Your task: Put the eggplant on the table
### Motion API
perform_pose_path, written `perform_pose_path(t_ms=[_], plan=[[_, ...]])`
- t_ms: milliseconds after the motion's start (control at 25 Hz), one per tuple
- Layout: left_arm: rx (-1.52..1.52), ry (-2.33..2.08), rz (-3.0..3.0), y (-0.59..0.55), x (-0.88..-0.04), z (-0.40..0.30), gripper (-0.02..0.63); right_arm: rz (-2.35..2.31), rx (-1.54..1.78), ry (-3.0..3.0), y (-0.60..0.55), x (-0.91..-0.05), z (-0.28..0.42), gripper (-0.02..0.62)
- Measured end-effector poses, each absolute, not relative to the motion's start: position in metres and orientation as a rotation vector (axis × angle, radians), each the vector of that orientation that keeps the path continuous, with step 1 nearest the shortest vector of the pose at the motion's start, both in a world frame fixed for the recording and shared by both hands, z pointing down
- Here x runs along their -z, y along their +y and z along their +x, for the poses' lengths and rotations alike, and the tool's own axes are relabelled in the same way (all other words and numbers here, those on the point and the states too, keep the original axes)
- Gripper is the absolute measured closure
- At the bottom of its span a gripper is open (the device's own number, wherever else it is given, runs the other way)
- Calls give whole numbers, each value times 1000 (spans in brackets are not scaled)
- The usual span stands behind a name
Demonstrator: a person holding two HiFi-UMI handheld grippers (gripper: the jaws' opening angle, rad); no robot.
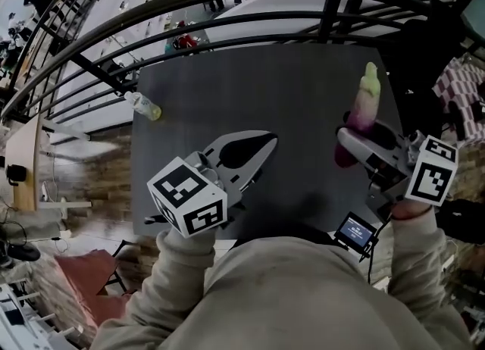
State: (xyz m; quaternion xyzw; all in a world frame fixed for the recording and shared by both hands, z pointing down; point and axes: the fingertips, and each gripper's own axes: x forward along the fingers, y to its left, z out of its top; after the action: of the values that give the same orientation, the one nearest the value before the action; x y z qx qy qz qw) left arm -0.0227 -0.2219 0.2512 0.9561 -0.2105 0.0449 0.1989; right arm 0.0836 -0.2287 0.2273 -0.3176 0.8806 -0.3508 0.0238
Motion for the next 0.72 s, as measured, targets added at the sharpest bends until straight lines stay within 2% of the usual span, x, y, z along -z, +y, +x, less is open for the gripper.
perform_pose_path(t_ms=[720], plan=[[-103,-640,2536,-231,-328,-29,606,-972,1295,2756,-243,-295,69,370]])
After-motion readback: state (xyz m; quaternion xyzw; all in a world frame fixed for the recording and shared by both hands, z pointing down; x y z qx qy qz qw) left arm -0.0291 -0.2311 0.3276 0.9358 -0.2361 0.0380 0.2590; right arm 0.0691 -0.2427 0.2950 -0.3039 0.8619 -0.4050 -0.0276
